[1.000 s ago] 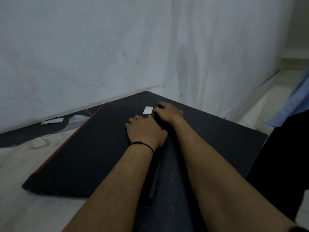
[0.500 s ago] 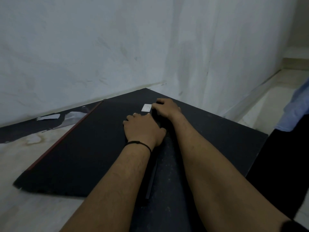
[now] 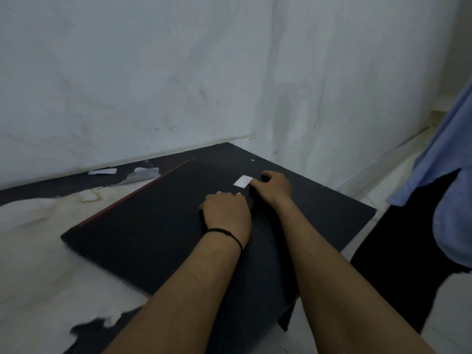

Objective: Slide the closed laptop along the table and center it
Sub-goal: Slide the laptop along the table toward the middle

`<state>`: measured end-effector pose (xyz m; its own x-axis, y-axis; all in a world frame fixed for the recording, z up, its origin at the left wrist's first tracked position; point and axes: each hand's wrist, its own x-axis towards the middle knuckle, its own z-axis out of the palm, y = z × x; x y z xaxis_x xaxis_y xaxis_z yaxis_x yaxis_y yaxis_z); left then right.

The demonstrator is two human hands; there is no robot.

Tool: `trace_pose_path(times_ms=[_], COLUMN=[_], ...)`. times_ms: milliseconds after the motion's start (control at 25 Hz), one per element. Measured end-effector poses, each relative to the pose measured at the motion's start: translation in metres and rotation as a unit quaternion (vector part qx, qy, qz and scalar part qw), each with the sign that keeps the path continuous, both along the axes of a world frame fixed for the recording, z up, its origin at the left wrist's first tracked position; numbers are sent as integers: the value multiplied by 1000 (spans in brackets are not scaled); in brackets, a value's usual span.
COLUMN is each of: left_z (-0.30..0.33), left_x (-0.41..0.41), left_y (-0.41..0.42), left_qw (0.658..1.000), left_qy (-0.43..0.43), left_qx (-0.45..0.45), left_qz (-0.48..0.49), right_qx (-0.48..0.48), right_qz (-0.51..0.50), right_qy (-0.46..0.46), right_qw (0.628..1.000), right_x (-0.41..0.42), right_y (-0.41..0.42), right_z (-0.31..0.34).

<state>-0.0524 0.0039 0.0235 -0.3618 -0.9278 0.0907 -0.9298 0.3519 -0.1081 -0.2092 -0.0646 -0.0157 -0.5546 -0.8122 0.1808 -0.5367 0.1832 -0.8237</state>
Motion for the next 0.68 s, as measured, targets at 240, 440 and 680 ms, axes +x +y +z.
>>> trace_pose_path(times_ms=[240, 440, 680], left_z=[-27, -46, -47], left_x=[29, 63, 68], left_y=[72, 98, 114], left_qw=[999, 991, 988], left_qy=[0, 79, 99], left_qx=[-36, -106, -116], left_qz=[-10, -7, 22], right_qx=[-25, -36, -28], right_qz=[-44, -62, -43], right_qy=[23, 35, 77], right_qw=[998, 997, 996], right_x=[18, 32, 42], right_y=[94, 151, 178], right_z=[-2, -5, -12])
